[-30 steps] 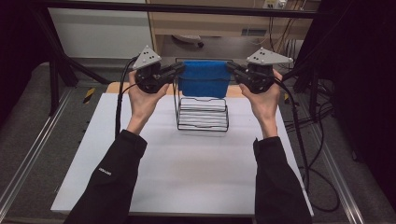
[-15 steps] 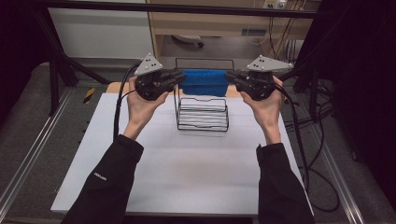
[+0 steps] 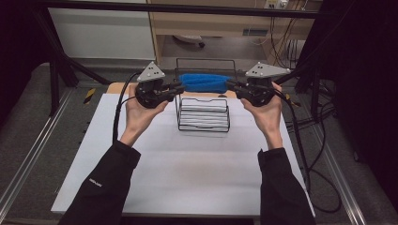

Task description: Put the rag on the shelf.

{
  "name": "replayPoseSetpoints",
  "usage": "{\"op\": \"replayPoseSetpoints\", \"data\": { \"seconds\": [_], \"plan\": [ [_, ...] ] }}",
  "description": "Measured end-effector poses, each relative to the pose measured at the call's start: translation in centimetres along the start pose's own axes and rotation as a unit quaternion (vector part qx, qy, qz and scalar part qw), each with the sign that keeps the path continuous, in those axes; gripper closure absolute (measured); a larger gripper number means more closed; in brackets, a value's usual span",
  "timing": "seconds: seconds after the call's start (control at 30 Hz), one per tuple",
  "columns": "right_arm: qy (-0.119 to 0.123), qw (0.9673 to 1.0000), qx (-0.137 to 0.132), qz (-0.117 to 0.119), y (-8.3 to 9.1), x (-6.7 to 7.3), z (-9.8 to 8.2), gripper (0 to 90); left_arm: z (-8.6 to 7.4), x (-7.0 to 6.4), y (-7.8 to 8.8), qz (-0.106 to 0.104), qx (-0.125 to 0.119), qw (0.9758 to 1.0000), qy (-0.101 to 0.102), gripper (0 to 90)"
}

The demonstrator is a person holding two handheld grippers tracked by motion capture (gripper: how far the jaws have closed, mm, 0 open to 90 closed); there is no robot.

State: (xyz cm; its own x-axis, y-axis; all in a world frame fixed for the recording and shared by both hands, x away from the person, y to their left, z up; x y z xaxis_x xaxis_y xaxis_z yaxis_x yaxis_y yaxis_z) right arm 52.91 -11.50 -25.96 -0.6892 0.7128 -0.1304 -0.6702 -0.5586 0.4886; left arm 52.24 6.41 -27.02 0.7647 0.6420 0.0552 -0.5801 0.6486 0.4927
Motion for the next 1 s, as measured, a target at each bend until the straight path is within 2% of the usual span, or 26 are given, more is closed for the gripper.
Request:
{"op": "replayPoseSetpoints", "data": {
  "seconds": [0.07, 0.17, 0.3, 0.43, 0.6, 0.8, 1.0],
  "plan": [
    [0.0, 1.0, 0.001, 0.001, 0.0, 0.0, -0.1, 84.9, 0.1, -0.1, 0.4, 0.0, 0.002, 1.0, -0.001, 73.2],
    [0.001, 1.0, 0.002, 0.0, -0.1, 0.0, -0.2, 84.8, 0.9, -0.2, 1.1, -0.004, -0.01, 0.9999, 0.004, 70.7],
    [0.004, 1.0, 0.005, 0.0, -0.2, 0.2, -0.3, 84.6, 2.0, -0.5, 1.4, -0.01, -0.019, 0.9997, 0.009, 72.5],
    [0.006, 0.9999, 0.009, 0.001, -0.2, 0.3, -0.5, 84.2, 2.2, -0.6, 0.5, -0.011, 0.005, 0.9998, 0.015, 81.1],
    [0.009, 0.9999, 0.013, 0.004, -0.3, 0.3, -0.9, 83.3, 1.2, -0.5, -1.1, -0.02, 0.042, 0.9987, 0.02, 89.7],
    [0.015, 0.9996, 0.023, 0.006, -0.5, 0.4, -1.4, 80.2, -0.1, -0.5, -2.1, -0.02, 0.066, 0.9975, 0.016, 89.9],
    [0.015, 0.9995, 0.024, 0.01, -0.4, 0.6, -1.4, 71.3, -1.0, -0.3, -2.7, -0.014, 0.079, 0.9967, 0.014, 89.9]
  ]
}}
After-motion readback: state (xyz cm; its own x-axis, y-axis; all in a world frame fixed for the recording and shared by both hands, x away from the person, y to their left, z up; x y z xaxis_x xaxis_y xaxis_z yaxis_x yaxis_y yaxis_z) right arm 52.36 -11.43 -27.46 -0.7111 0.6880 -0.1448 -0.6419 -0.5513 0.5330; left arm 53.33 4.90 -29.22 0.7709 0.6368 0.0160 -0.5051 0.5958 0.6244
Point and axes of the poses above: each handheld gripper's, and its own axes: y roughly backward along the jaws, z roughly out of its top, x roughly to its left, the point moved 10 cm from there along -y, roughly forward along the jaws, and after that the axes turned 10 degrees about x, right-handed, at the moved point
